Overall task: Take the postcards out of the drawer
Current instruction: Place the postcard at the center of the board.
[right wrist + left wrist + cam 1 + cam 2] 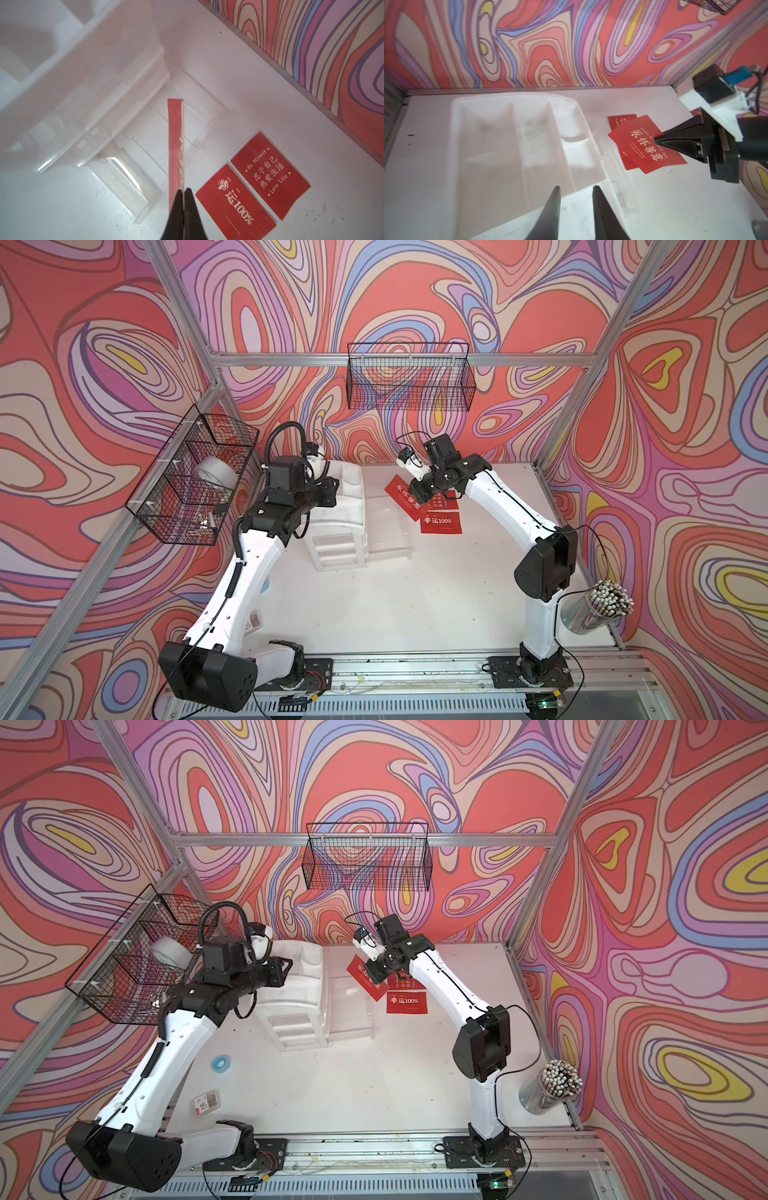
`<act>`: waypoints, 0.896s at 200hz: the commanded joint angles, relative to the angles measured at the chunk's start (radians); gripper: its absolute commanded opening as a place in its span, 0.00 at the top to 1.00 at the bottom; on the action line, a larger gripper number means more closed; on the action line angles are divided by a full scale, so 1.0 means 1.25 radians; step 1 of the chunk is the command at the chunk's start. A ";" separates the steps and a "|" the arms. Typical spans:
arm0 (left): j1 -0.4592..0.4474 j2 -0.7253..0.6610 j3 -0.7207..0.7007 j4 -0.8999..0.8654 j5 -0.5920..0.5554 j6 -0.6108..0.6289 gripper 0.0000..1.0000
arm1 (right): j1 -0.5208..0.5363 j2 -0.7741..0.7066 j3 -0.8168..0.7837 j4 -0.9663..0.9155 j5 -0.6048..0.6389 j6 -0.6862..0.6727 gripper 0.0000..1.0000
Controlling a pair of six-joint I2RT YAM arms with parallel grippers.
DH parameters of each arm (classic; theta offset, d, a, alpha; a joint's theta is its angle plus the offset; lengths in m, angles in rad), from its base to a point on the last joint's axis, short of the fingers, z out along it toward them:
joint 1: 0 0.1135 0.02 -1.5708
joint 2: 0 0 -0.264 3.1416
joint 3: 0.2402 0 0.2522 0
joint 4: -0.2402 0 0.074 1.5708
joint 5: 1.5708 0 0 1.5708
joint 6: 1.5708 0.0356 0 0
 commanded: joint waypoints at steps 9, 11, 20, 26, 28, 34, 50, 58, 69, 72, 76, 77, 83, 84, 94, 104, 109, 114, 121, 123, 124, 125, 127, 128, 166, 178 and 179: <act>-0.054 0.033 0.028 0.000 0.083 0.097 0.70 | -0.003 -0.047 0.050 -0.171 -0.026 -0.200 1.00; -0.059 0.035 0.028 0.001 0.086 0.103 0.70 | -0.004 -0.047 0.054 -0.178 -0.029 -0.204 1.00; -0.077 0.042 0.028 0.003 0.099 0.126 0.70 | -0.007 -0.051 0.069 -0.205 -0.043 -0.220 1.00; -0.089 0.046 0.025 0.008 0.114 0.140 0.70 | -0.008 -0.052 0.080 -0.224 -0.053 -0.231 1.00; -0.092 0.047 0.024 0.009 0.120 0.145 0.69 | -0.007 -0.052 0.084 -0.231 -0.057 -0.235 1.00; -0.103 0.052 0.022 0.011 0.132 0.160 0.69 | -0.008 -0.051 0.095 -0.251 -0.067 -0.244 1.00; -0.127 0.061 0.020 0.013 0.155 0.196 0.69 | -0.008 -0.051 0.119 -0.288 -0.102 -0.267 1.00; -0.135 0.065 0.015 0.020 0.162 0.207 0.69 | -0.008 -0.052 0.129 -0.304 -0.119 -0.277 1.00; -0.138 0.068 0.009 0.033 0.182 0.215 0.69 | -0.008 -0.053 0.142 -0.324 -0.142 -0.292 1.00; -0.139 0.069 0.006 0.039 0.192 0.217 0.69 | -0.008 -0.055 0.145 -0.329 -0.148 -0.295 1.00; -0.140 0.069 0.001 0.046 0.206 0.220 0.69 | -0.008 -0.056 0.148 -0.334 -0.156 -0.301 1.00; -0.140 0.069 0.000 0.048 0.209 0.220 0.69 | -0.008 -0.056 0.149 -0.336 -0.158 -0.302 1.00; -0.140 0.069 -0.007 0.058 0.231 0.225 0.69 | -0.008 -0.058 0.153 -0.342 -0.170 -0.309 1.00; -0.140 0.069 -0.008 0.060 0.235 0.226 0.69 | -0.008 -0.058 0.154 -0.342 -0.172 -0.311 1.00; -0.141 0.071 -0.011 0.068 0.255 0.231 0.69 | -0.008 -0.065 0.157 -0.349 -0.193 -0.319 1.00; -0.142 0.075 -0.010 0.071 0.265 0.234 0.69 | -0.008 -0.070 0.160 -0.356 -0.214 -0.327 1.00; -0.141 0.077 -0.009 0.072 0.269 0.236 0.69 | -0.008 -0.072 0.160 -0.358 -0.222 -0.331 1.00; -0.142 0.078 -0.006 0.071 0.275 0.237 0.69 | -0.008 -0.076 0.158 -0.358 -0.231 -0.334 1.00; -0.141 0.081 -0.005 0.070 0.289 0.240 0.69 | -0.008 -0.081 0.157 -0.359 -0.241 -0.338 1.00; -0.141 0.081 -0.005 0.070 0.294 0.241 0.69 | -0.008 -0.081 0.156 -0.359 -0.244 -0.338 1.00; -0.142 0.081 -0.005 0.069 0.296 0.241 0.69 | -0.008 -0.082 0.156 -0.359 -0.246 -0.339 1.00; -0.141 0.082 -0.005 0.069 0.298 0.242 0.69 | -0.008 -0.082 0.155 -0.360 -0.247 -0.340 1.00; -0.142 0.082 -0.004 0.068 0.302 0.243 0.69 | -0.008 -0.083 0.155 -0.359 -0.250 -0.341 1.00; -0.142 0.083 -0.004 0.068 0.305 0.243 0.69 | -0.008 -0.084 0.154 -0.359 -0.251 -0.342 1.00; -0.149 0.087 -0.003 0.064 0.339 0.254 0.69 | -0.008 -0.104 0.139 -0.354 -0.292 -0.356 1.00; -0.150 0.087 -0.001 0.063 0.348 0.255 0.69 | -0.008 -0.108 0.134 -0.354 -0.306 -0.362 1.00; -0.150 0.087 -0.001 0.063 0.349 0.256 0.69 | -0.008 -0.108 0.134 -0.353 -0.306 -0.363 1.00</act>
